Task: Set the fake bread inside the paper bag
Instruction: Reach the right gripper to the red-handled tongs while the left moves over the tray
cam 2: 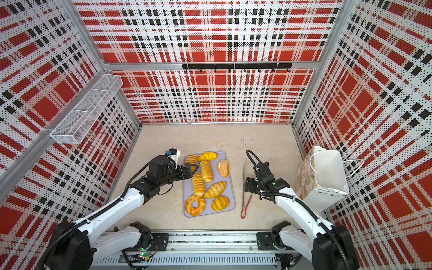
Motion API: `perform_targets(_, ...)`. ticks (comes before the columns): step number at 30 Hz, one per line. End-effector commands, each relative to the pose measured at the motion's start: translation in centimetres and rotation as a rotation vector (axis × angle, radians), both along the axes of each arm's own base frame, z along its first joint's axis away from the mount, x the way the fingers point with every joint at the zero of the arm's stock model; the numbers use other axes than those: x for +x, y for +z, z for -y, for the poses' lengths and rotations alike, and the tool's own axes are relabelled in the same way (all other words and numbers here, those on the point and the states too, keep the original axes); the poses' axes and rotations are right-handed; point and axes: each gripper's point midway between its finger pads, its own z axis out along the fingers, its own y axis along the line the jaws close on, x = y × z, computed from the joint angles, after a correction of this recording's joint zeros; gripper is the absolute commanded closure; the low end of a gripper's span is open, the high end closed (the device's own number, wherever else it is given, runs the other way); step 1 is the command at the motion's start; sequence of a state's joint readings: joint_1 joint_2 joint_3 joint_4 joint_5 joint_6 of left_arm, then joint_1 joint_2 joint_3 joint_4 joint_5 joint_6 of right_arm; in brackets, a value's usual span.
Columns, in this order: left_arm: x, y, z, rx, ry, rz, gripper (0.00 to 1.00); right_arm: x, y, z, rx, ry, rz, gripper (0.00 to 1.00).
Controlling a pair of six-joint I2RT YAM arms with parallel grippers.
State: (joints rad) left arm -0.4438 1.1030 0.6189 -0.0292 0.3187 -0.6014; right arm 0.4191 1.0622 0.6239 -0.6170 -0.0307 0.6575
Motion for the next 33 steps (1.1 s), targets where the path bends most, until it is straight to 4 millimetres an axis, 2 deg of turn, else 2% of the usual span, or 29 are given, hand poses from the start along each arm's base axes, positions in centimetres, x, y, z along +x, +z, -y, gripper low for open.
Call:
perform_targets(1, -0.4, 0.9, 1.5, -0.061, -0.098, 0.003, 0.05, -0.3, -0.2, 0.4, -0.039, -0.063, -0.029, 0.18)
perform_targets(5, -1.0, 0.3, 2.5, -0.082, -0.183, -0.042, 0.06, -0.4, -1.2, -0.3, -0.016, -0.074, -0.067, 0.18)
perform_targets(13, -1.2, -0.2, 2.0, -0.075, -0.177, -0.043, 0.06, -0.8, -3.2, -1.6, -0.012, -0.081, -0.129, 0.18)
perform_targets(18, -1.7, -0.3, 2.1, -0.087, -0.192, -0.050, 0.06, -0.6, -3.7, -1.8, -0.029, -0.088, -0.137, 0.19)
perform_targets(22, -1.7, 0.1, 2.0, -0.091, -0.191, -0.037, 0.06, -0.4, -4.2, -1.7, -0.055, -0.095, -0.147, 0.20)
perform_targets(26, -1.7, 0.4, 1.7, -0.092, -0.185, -0.030, 0.06, 0.0, -4.5, -1.4, -0.097, -0.107, -0.133, 0.26)
perform_targets(33, -1.6, 0.7, 1.4, -0.097, -0.175, -0.019, 0.06, 1.0, -4.9, -0.8, -0.267, -0.110, -0.070, 0.31)
